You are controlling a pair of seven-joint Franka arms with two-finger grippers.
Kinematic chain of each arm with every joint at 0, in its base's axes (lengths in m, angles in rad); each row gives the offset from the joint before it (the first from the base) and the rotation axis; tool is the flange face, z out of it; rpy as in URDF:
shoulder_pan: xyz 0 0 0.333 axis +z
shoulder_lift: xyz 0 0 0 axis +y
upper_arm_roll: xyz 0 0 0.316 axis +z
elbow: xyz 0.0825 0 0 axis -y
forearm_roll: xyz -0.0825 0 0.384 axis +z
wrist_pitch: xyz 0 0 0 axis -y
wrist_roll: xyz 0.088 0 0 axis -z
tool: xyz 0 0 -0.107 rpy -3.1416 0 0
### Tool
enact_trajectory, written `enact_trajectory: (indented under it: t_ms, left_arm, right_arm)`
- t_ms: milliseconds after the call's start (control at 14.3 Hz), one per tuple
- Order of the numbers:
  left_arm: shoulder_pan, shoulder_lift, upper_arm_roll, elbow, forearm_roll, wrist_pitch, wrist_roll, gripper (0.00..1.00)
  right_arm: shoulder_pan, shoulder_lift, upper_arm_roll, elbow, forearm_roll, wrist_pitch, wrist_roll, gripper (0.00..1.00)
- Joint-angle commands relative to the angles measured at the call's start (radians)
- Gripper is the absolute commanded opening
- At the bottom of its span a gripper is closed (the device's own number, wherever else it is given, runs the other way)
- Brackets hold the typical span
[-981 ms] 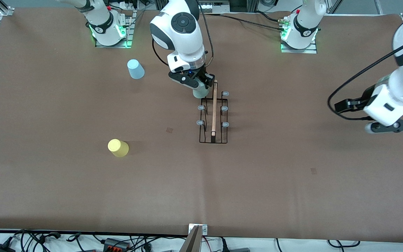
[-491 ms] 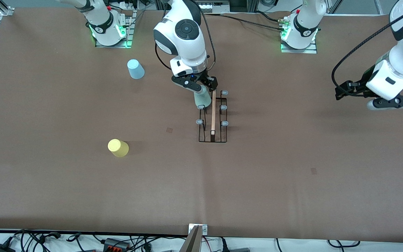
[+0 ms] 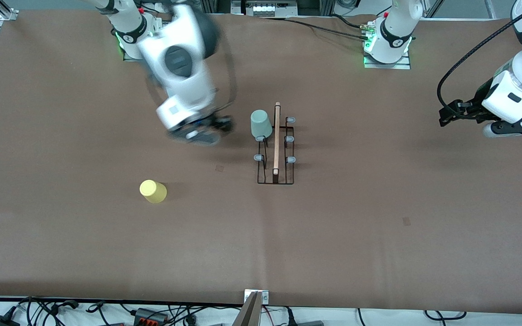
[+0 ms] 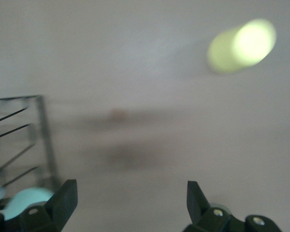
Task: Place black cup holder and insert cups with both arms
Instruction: 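Move the right gripper to the yellow cup and grasp it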
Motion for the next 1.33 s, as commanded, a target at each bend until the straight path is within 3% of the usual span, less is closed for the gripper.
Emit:
enact_trajectory:
  t_ms: [0, 210, 561, 911, 1262]
  left_arm:
    - [0.009, 0.007, -0.014, 0.046, -0.015, -0.025, 0.022, 1.0]
    - [0.006, 0.007, -0.015, 0.056, -0.013, -0.039, 0.028, 1.0]
    - [0.003, 0.016, -0.015, 0.082, -0.013, -0.04, 0.057, 1.0]
    - [0.002, 0.016, -0.015, 0.082, -0.01, -0.04, 0.056, 1.0]
    - [0.002, 0.016, -0.015, 0.082, -0.01, -0.04, 0.054, 1.0]
  right_arm:
    - [-0.19, 0.009, 0.013, -0.024, -0.003, 0.019, -0.348, 1.0]
    - [-0.229, 0.064, -0.062, -0.024, -0.003, 0.12, -0.621, 1.0]
    - [-0.249, 0.204, -0.067, -0.032, 0.012, 0.37, -0.621, 1.0]
    - [-0.238, 0.248, -0.067, -0.044, 0.012, 0.395, -0.618, 1.0]
    - [-0.238, 0.279, -0.067, -0.087, 0.012, 0.502, -0.62, 1.0]
